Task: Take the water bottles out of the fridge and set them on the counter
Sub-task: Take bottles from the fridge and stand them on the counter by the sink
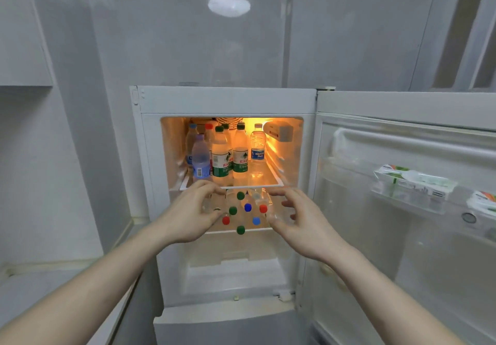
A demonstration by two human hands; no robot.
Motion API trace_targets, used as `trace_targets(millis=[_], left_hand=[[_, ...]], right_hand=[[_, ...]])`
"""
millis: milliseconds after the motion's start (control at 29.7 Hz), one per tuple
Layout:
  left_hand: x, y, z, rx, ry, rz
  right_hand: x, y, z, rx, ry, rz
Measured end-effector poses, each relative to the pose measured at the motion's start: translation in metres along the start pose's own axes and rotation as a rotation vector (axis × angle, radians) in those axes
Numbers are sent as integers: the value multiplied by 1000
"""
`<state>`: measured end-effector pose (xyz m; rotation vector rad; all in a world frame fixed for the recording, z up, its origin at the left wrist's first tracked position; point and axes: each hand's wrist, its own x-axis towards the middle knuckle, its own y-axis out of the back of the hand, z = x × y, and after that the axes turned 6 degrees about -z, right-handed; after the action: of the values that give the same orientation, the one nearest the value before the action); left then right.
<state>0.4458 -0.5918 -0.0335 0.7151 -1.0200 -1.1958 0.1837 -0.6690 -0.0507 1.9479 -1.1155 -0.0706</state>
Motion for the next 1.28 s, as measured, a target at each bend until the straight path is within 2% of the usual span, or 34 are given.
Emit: trace_targets(millis=[303, 540, 708, 776, 978, 1281], left_hand=[[143, 8, -70, -37, 202, 154], [210, 12, -121, -139, 321, 217], [266, 5, -180, -143, 242, 327], [270, 9, -170, -166, 227, 368], [287, 3, -174, -134, 234, 316], [293, -1, -179, -151, 210, 401]], right_hand=[[187, -32, 46, 154, -6, 23], [273, -69, 58, 179, 22, 50], [327, -82, 53, 114, 18, 107], [348, -87, 49, 89, 24, 123], [395, -107, 44, 65, -10, 113], [408, -128, 44, 58, -44, 211]])
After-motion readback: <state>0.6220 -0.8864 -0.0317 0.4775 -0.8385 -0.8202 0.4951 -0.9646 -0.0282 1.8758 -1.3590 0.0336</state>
